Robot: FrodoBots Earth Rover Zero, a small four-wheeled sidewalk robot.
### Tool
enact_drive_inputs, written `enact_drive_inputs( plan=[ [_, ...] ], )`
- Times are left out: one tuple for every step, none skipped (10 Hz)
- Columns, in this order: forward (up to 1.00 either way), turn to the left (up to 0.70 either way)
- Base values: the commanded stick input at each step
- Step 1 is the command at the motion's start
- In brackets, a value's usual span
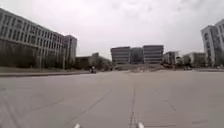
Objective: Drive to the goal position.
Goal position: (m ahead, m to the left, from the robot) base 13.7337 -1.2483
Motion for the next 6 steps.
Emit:
enact_drive_inputs(
  plan=[
    [0.85, 0.00],
    [0.85, 0.00],
    [0.85, 0.00],
    [0.85, 0.00],
    [0.85, 0.00],
    [0.85, 0.00]
  ],
)
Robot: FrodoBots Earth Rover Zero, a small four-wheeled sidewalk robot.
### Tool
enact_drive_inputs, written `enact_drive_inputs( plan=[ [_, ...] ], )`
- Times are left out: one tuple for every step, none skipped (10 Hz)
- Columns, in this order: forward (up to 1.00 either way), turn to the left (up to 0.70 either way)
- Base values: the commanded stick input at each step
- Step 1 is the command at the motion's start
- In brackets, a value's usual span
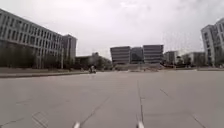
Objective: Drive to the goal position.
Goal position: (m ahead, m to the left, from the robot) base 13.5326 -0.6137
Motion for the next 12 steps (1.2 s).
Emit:
enact_drive_inputs(
  plan=[
    [0.85, 0.00],
    [0.85, 0.00],
    [0.85, 0.00],
    [0.85, 0.00],
    [0.85, 0.00],
    [0.85, 0.00],
    [0.85, 0.00],
    [0.85, 0.00],
    [0.85, 0.00],
    [0.85, -0.04],
    [0.85, -0.26],
    [0.85, -0.34]
  ],
)
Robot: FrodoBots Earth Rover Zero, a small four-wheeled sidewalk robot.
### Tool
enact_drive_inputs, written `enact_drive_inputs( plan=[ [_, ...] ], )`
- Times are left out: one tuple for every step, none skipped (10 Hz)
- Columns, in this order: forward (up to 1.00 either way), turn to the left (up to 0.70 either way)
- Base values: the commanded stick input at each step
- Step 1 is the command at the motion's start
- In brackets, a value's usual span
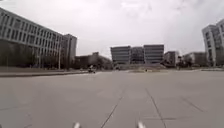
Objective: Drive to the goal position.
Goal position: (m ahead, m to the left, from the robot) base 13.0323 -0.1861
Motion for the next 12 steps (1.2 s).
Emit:
enact_drive_inputs(
  plan=[
    [0.85, -0.27],
    [0.85, -0.09],
    [0.85, 0.00],
    [0.85, 0.00],
    [0.85, 0.00],
    [0.85, 0.00],
    [0.85, 0.00],
    [0.85, 0.00],
    [0.85, 0.00],
    [0.85, 0.00],
    [0.85, 0.00],
    [0.85, 0.00]
  ],
)
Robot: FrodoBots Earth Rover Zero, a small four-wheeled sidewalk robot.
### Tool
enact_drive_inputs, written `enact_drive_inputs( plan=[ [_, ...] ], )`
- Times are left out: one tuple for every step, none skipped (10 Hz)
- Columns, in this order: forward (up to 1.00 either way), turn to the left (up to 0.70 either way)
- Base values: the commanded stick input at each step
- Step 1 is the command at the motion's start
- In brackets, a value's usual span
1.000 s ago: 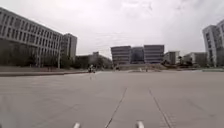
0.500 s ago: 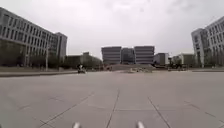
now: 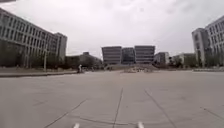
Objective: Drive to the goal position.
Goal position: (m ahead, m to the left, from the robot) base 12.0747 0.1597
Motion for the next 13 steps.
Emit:
enact_drive_inputs(
  plan=[
    [0.85, 0.00],
    [0.85, 0.00],
    [0.85, 0.00],
    [0.85, 0.00],
    [0.85, 0.00],
    [0.85, 0.00],
    [0.85, 0.00],
    [0.85, 0.00],
    [0.85, 0.00],
    [0.85, 0.00],
    [0.85, 0.00],
    [0.85, 0.00],
    [0.85, 0.00]
  ],
)
